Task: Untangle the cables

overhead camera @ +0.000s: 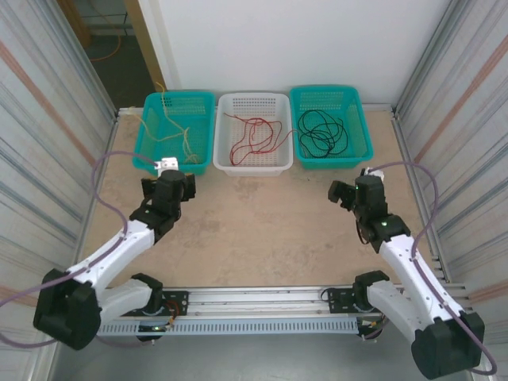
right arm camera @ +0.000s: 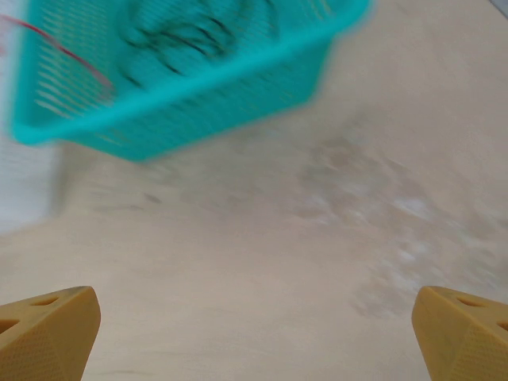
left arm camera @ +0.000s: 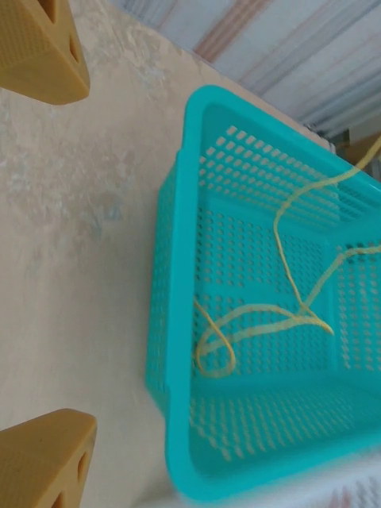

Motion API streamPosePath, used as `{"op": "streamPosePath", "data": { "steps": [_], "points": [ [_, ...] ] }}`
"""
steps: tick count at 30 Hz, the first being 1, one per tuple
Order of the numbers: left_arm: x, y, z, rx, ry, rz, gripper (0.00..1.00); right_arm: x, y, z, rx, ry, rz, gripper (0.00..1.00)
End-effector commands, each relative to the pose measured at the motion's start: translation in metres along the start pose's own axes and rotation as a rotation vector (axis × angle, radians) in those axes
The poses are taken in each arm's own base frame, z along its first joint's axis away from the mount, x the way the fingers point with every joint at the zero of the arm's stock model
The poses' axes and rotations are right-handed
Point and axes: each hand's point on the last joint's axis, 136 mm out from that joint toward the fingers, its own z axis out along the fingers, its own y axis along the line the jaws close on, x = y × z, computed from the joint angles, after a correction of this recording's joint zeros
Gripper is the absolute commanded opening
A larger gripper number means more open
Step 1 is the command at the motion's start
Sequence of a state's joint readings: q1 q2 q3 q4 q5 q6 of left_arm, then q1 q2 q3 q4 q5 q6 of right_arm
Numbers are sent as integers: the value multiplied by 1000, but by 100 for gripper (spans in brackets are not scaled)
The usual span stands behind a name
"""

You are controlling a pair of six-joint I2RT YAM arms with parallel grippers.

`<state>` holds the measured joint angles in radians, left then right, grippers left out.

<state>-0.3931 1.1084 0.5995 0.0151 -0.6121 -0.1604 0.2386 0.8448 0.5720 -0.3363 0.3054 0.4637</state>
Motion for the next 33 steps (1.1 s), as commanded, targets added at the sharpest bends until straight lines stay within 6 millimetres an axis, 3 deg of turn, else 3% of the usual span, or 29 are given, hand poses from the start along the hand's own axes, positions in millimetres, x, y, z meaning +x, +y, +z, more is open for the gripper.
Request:
{"op": "streamPosePath", "data": {
  "steps": [1,4,7,11,13,19,21,24,26,29,33],
  "points": [
    [-8,15,21,-54,-90,-25,99,-28,-37,0,230,-174,-1,99],
    [-3,22,31,-16,-45,-90,99,-32,-54,4,300,-259,-15,99],
    [-8,22,37,-11,-98,-4,99,-29,-74,16,350,-287,8,99],
    [26,17,53,27,-46,54,99,-18,-90,43,386,-289,25,99],
    [29,15,60,27,-55,63,99,-18,-84,60,360,-288,-21,99],
    [22,1,67,128,-176,78,99,-36,-31,92,99,-350,-159,99],
    [27,7,72,132,-213,33,99,-30,-18,104,28,-346,-215,99],
    [34,4,79,169,-202,24,99,-21,-17,118,-28,-368,-219,99],
    [37,-2,82,218,-147,31,99,-16,-14,123,-56,-288,-221,99],
    [37,2,90,262,-121,-11,99,-21,-27,132,-45,-239,-147,99],
    [38,2,90,265,-108,-12,99,-22,-26,132,-37,-245,-151,99]
  ]
}}
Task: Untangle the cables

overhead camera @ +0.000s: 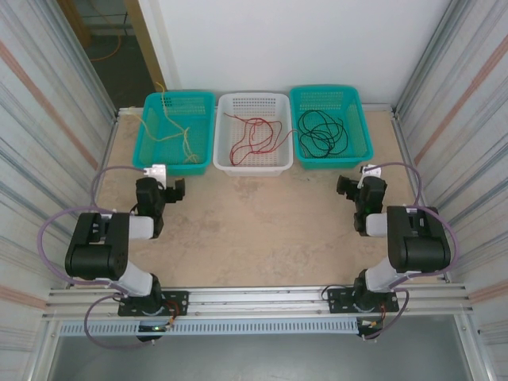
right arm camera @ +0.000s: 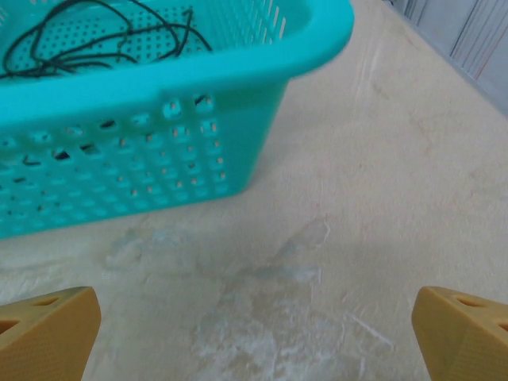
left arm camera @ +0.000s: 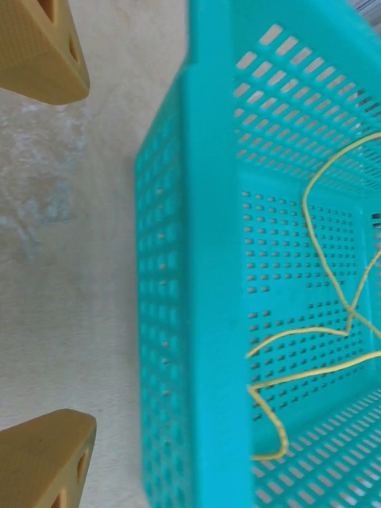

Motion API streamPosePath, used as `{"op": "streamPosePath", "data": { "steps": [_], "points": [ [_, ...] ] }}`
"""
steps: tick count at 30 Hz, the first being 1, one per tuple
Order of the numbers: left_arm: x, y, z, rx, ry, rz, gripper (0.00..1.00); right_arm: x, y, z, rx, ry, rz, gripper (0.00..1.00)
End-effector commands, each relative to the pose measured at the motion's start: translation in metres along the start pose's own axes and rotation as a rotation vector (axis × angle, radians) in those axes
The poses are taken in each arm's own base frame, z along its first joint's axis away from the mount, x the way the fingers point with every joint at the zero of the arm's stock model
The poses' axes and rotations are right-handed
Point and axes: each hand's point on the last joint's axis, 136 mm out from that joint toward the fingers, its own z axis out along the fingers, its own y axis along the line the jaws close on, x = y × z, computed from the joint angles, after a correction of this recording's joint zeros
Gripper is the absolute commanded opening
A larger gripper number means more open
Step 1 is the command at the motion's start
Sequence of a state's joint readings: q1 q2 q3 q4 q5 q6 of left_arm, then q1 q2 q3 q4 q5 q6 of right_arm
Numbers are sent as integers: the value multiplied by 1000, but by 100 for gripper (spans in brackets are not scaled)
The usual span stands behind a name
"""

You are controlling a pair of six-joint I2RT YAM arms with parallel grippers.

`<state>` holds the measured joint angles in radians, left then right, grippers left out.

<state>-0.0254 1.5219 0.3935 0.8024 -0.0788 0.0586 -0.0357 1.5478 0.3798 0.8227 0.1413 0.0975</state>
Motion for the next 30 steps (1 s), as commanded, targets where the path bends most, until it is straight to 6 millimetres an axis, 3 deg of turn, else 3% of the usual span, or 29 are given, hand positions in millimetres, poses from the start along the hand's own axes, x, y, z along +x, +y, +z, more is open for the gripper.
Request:
{"op": "streamPosePath", "data": {
  "steps": [1,30],
  "points": [
    [-9,-9,0,57,-18,-10,99,-10,8,1,-36,-25,14,99],
    [-10,-10,0,55,-19,1,99,-9,16,2,-89,-8,-1,99]
  ]
}}
